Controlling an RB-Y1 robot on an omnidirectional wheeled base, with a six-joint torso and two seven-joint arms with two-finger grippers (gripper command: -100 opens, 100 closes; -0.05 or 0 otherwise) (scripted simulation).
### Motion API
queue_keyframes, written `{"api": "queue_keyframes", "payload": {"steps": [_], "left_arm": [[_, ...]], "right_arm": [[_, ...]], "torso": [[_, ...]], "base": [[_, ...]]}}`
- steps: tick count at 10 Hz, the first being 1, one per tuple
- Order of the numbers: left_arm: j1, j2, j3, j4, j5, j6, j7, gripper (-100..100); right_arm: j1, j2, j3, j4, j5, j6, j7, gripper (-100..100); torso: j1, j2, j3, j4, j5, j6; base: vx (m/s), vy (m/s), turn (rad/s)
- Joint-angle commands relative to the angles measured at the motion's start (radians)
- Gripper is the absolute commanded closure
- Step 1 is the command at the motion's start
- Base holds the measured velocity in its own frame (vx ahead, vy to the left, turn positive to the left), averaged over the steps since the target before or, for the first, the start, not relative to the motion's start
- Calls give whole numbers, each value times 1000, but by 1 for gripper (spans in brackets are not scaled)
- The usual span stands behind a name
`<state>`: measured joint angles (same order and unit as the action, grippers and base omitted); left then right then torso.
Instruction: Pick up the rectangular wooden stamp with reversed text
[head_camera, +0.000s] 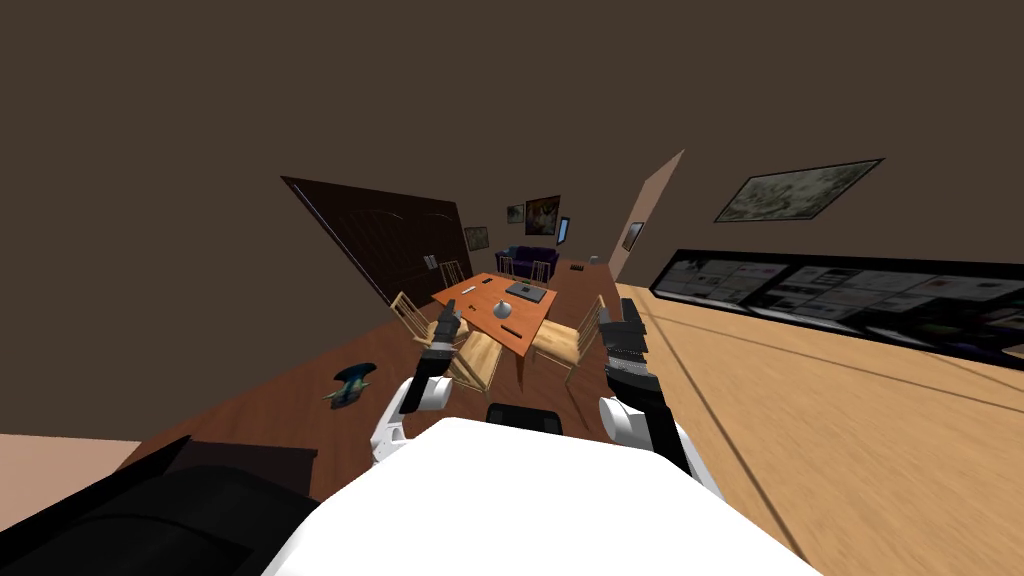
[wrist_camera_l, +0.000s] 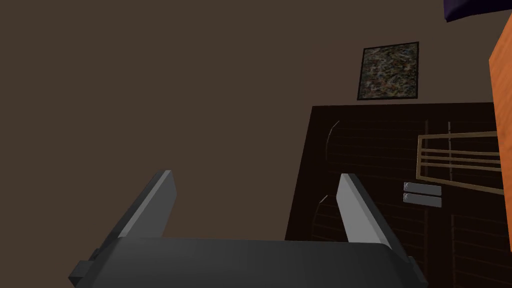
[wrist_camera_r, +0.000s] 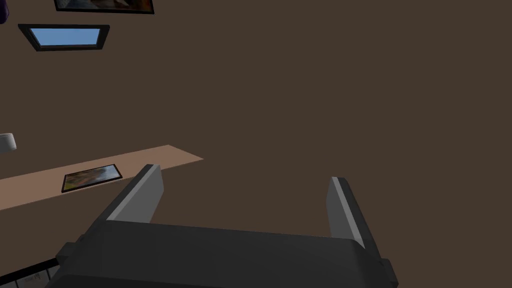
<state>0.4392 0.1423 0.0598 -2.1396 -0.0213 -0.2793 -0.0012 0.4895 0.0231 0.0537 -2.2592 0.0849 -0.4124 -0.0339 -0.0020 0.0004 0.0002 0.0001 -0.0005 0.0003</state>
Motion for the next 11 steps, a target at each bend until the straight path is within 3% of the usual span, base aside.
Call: {"api": "queue_keyframes", "payload": {"steps": [1, 4, 6, 9, 11], "left_arm": [[-28, 36, 13, 50, 24, 50, -5, -100], [-48, 55, 16, 96, 37, 89, -13, -100], [-92, 93, 25, 157, 67, 161, -31, -100], [-115, 113, 30, 216, 83, 221, -41, -100], [-163, 153, 41, 283, 116, 291, -61, -100]], "right_arm": [[0, 0, 0, 0, 0, 0, 0, 0], [0, 0, 0, 0, 0, 0, 0, 0], [0, 0, 0, 0, 0, 0, 0, 0], [0, 0, 0, 0, 0, 0, 0, 0], [0, 0, 0, 0, 0, 0, 0, 0]], "torso": [[0, 0, 0, 0, 0, 0], [-1, 0, 0, 0, 0, 0], [0, 0, 0, 0, 0, 0], [-1, 1, 0, 0, 0, 0], [-1, 0, 0, 0, 0, 0]], "base": [[-13, -43, -171], [-13, -40, -99], [-11, -55, -176], [-12, -47, -106], [-10, -53, -228]]}}
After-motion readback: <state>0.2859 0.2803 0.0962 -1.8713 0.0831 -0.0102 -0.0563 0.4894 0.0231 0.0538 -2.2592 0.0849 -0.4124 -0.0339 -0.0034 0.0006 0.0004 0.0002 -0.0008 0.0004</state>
